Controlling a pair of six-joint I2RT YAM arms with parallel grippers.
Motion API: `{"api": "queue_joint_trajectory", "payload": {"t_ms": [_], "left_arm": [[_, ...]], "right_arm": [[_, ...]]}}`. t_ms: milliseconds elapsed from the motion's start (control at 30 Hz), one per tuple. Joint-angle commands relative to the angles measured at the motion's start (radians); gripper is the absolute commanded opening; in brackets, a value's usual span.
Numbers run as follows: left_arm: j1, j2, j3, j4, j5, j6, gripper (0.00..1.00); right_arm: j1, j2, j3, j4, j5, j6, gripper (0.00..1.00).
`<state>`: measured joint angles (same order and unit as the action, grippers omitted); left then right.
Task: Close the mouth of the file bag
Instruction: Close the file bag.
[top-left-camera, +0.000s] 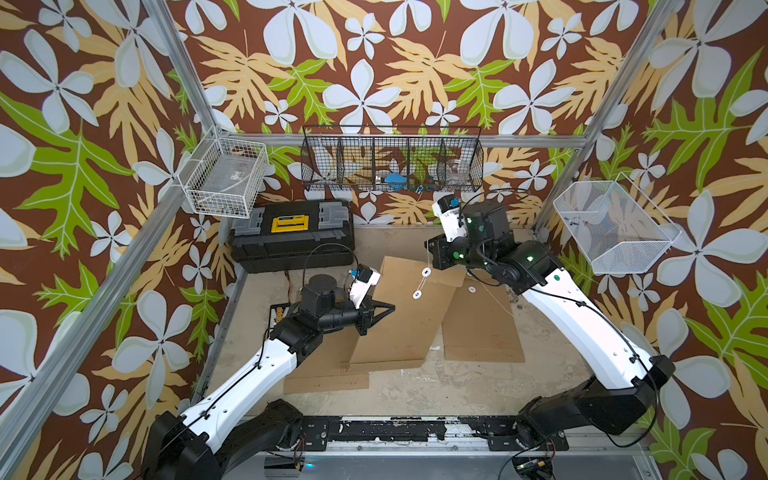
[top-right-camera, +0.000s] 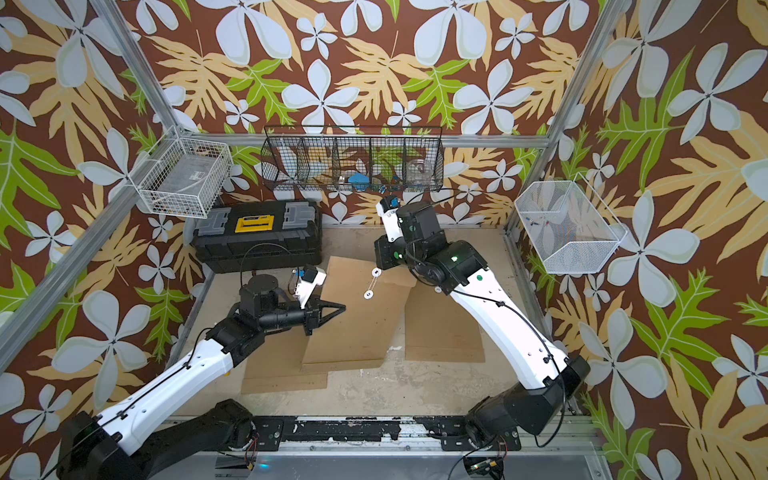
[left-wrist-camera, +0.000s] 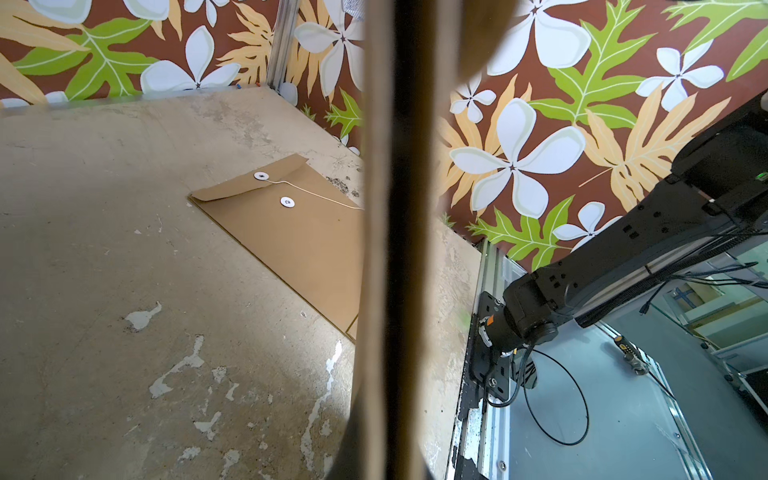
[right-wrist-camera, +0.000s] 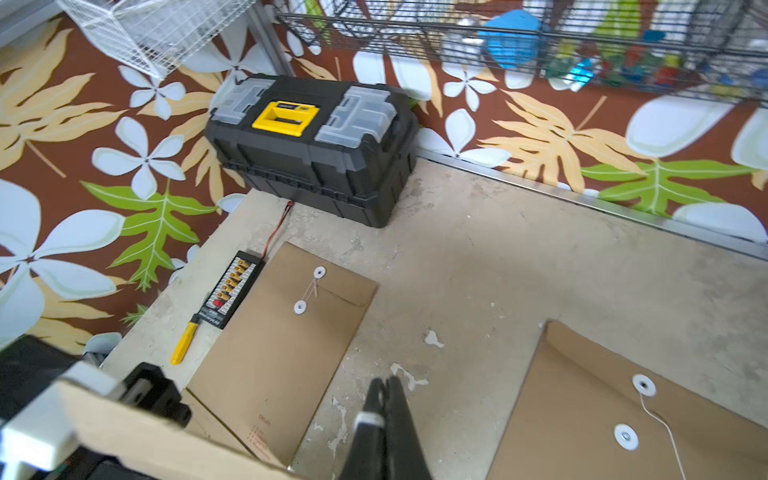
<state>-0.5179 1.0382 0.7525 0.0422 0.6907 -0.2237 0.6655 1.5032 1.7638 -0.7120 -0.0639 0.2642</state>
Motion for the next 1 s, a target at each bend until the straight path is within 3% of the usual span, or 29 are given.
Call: {"api": "queue_joint_trajectory", "payload": {"t_ms": [0,200,300,667,967], "left_arm": [[0.001,0.005,0.000,0.036,-0.009,-0.051,0.00],[0.001,0.018,-0.008,0.081,-0.001,-0.101,0.00],[0.001,0.011,-0.011,0.086,0.001,-0.102,0.00],[0.000,-0.019,-0.029,0.083,0.008,-0.095,0.00],[0.001,-0.036,-0.025,0.076,0.006,-0.106,0.00]], "right_arm": [[0.050,0.016,0.027,-0.027,0.130,-0.019,0.00],[0.152,0.039,0.029,-0.041,0.241,-0.023,0.00],[0.152,0.029,0.009,-0.041,0.265,-0.030,0.00],[-0.048,-0.054,-0.059,-0.036,0.214,-0.060,0.00],[-0.103,-0.053,-0.076,0.003,0.241,-0.080,0.00]]}}
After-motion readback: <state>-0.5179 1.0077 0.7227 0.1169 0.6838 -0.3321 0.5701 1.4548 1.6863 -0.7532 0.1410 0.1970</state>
